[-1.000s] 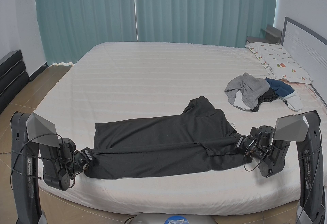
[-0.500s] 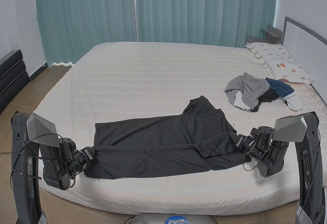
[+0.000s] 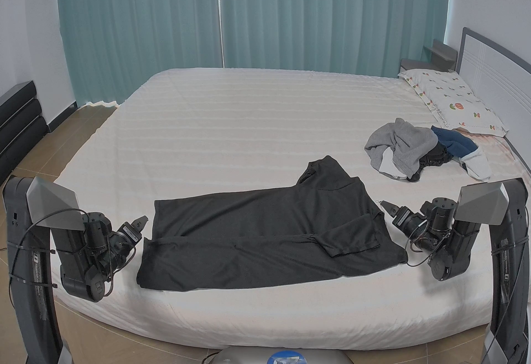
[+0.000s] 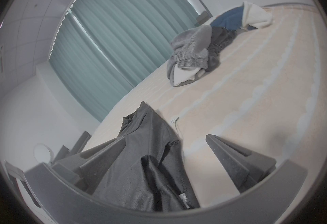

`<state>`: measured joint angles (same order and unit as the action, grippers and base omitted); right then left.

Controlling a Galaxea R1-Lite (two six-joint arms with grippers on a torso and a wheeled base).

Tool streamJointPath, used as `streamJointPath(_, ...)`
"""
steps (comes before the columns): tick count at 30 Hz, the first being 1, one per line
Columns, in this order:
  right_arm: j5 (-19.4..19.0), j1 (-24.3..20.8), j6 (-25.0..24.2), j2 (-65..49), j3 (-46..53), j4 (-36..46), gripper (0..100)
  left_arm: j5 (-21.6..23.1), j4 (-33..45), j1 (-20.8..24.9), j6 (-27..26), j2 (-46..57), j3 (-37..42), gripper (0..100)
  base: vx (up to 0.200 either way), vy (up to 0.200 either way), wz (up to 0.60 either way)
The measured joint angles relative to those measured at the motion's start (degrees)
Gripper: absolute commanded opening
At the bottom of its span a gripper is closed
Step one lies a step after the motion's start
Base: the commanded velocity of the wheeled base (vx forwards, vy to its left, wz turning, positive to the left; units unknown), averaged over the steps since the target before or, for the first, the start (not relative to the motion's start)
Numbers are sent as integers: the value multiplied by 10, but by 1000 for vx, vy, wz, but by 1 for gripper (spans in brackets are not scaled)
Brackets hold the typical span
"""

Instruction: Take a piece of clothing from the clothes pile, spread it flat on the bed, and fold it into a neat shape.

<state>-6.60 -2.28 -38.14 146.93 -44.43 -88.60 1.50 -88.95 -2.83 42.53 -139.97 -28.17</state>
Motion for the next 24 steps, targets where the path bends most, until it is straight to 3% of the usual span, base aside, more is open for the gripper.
streamJointPath(6,-30,23,-76,-8,-1,25,100,-3,0,-5,0,16,11,100,0,0,0)
streamJointPath(10,-37,30,-110,-13,-2,40,100,0,0,-9,4,20,16,100,0,200,0)
streamJointPath(12,-38,31,-115,-15,-3,41,100,1,0,-12,6,20,18,100,0,200,0)
streamJointPath(24,-41,32,-117,-12,-5,40,100,-2,0,-12,5,20,17,100,0,0,0)
